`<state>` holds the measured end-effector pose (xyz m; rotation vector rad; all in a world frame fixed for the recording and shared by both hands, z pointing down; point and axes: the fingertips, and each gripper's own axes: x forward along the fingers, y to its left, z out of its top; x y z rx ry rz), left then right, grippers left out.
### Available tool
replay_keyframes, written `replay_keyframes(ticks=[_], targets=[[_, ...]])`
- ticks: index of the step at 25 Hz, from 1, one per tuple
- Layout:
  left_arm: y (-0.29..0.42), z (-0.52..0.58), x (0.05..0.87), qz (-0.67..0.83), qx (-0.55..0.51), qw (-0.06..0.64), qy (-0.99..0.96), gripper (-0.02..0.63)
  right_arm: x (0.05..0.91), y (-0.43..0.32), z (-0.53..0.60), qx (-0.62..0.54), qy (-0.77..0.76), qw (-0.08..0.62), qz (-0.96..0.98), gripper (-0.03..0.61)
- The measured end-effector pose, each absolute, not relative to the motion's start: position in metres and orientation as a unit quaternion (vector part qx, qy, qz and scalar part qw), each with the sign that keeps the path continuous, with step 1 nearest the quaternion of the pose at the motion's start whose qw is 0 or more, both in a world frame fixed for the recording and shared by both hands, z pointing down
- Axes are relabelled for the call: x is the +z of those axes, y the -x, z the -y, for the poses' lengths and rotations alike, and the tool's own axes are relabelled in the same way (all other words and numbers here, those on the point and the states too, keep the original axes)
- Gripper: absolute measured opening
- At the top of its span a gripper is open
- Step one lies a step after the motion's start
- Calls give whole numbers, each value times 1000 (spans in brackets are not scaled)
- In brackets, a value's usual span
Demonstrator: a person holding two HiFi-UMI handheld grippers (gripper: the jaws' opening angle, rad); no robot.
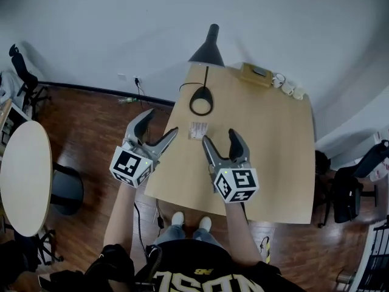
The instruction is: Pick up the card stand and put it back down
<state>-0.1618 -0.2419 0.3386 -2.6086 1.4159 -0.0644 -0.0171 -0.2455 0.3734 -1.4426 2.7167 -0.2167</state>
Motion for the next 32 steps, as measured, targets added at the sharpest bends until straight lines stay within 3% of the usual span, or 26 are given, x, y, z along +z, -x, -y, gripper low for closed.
replay_keyframes(ticks=[19, 24, 28, 32], targets=[[156, 176, 335, -582, 20, 64, 810, 318, 362, 5, 195, -15, 503, 15, -864, 356], [153, 173, 344, -581, 1, 61, 812, 316, 364, -1, 189, 6, 540, -17, -842, 356], [151, 160, 353, -568, -7, 59, 821, 301, 367, -1, 176, 20, 559, -44, -827, 456], [149, 148, 362, -553, -13, 78, 830, 301, 370, 3, 156, 9, 566, -27, -824, 460]])
